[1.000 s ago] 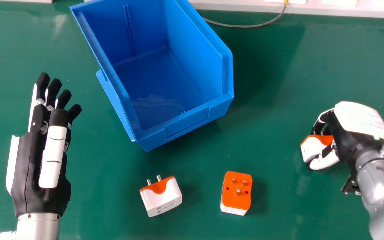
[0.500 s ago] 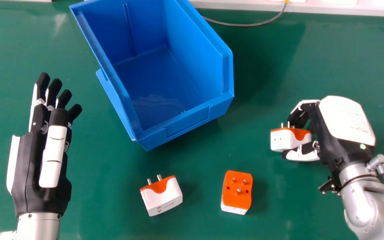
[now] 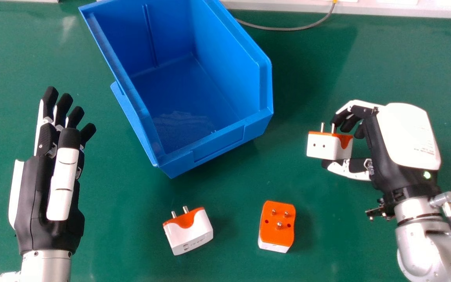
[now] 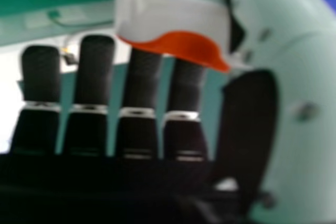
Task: Pick all objects and put in blue box
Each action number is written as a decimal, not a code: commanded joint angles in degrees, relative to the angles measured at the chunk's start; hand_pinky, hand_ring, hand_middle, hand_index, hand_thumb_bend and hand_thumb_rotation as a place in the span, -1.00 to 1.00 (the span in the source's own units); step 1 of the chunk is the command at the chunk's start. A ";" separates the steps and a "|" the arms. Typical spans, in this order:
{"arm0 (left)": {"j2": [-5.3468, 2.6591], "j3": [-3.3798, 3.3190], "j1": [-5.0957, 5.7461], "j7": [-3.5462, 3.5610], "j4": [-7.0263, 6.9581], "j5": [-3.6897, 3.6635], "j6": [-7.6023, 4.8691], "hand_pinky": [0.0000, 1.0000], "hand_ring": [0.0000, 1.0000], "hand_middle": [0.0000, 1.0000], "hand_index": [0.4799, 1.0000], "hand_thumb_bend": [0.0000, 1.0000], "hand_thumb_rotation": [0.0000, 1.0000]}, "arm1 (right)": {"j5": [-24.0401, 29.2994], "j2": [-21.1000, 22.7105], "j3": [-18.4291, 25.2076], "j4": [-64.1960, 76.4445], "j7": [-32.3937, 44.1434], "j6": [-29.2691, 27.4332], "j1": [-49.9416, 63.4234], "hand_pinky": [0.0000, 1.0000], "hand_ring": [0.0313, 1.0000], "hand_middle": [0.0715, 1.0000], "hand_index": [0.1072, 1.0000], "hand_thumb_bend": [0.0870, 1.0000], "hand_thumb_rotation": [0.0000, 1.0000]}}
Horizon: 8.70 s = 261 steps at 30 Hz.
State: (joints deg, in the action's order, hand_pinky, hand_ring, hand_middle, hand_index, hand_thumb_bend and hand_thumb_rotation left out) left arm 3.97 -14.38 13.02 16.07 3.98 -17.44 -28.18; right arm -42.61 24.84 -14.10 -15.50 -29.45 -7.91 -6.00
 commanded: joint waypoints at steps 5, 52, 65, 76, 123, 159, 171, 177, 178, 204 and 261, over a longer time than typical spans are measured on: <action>0.26 -0.18 -0.29 0.42 -0.47 -0.41 -1.07 0.84 0.93 0.97 0.93 0.48 0.52 | -0.18 0.02 1.38 0.11 -3.93 -2.99 -0.03 -0.31 -0.16 -0.04 -0.08 -0.09 -1.00; -3.28 2.24 0.12 -3.23 -0.86 2.90 -2.92 0.84 0.93 0.97 0.93 0.46 0.53 | -7.26 -7.40 -4.79 7.43 -18.59 -25.47 8.32 -0.38 -0.17 0.03 -0.12 -0.11 -1.00; -2.69 2.22 0.80 -3.34 -1.14 3.04 -2.76 0.84 0.92 0.96 0.92 0.49 0.54 | -6.11 -10.21 -4.63 14.47 -13.03 -25.62 9.17 -0.39 -0.17 0.03 -0.11 -0.11 -1.00; -2.10 1.75 1.24 -2.85 -1.08 2.60 -3.47 0.83 0.91 0.95 0.90 0.54 0.53 | -2.59 -9.67 0.62 12.47 -9.41 -21.46 11.27 -0.40 -0.17 0.03 -0.10 -0.11 -1.00; -0.99 1.42 1.17 -2.07 -2.09 0.97 -1.56 0.84 0.92 0.96 0.91 0.51 0.54 | -3.11 -7.28 -2.14 35.65 37.80 11.59 18.07 0.33 0.59 0.65 0.65 0.77 -0.19; -0.68 1.51 0.78 -1.75 -1.90 0.63 -1.31 0.85 0.92 0.96 0.90 0.47 0.55 | -3.25 -3.92 -8.24 34.73 46.01 12.21 16.29 0.48 0.73 0.77 0.86 0.97 0.07; -0.62 1.57 0.97 -1.77 -2.08 0.96 -1.38 0.85 0.93 0.96 0.90 0.47 0.55 | -5.49 -3.12 -8.94 36.93 52.62 15.99 15.37 0.35 0.60 0.70 0.80 0.88 -0.07; -0.69 1.48 0.77 -1.81 -1.81 0.77 -1.37 0.85 0.93 0.96 0.89 0.48 0.55 | -6.15 -3.09 -9.08 37.62 54.66 17.77 14.92 0.31 0.54 0.66 0.74 0.82 -0.12; -0.67 1.46 0.74 -1.93 -1.81 0.93 -1.36 0.85 0.93 0.96 0.89 0.48 0.55 | -6.13 -3.07 -9.09 37.67 54.83 17.96 14.83 0.31 0.54 0.66 0.74 0.82 -0.12; -0.63 1.53 0.85 -2.01 -2.12 1.46 -1.60 0.84 0.92 0.95 0.88 0.48 0.55 | -8.42 -2.01 -10.06 37.82 57.34 19.73 13.76 0.28 0.46 0.59 0.58 0.65 -0.36; -0.21 1.44 0.77 -2.12 -2.48 1.11 -1.05 0.84 0.91 0.95 0.87 0.47 0.58 | -14.30 -3.79 -10.11 32.31 40.46 13.15 15.82 0.08 0.34 0.46 0.27 0.14 -0.97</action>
State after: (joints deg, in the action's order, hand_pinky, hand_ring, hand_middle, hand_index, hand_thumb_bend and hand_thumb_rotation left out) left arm 3.32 -12.73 13.93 13.70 2.78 -16.06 -28.91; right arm -57.52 21.27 -24.93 15.87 12.41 5.73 9.72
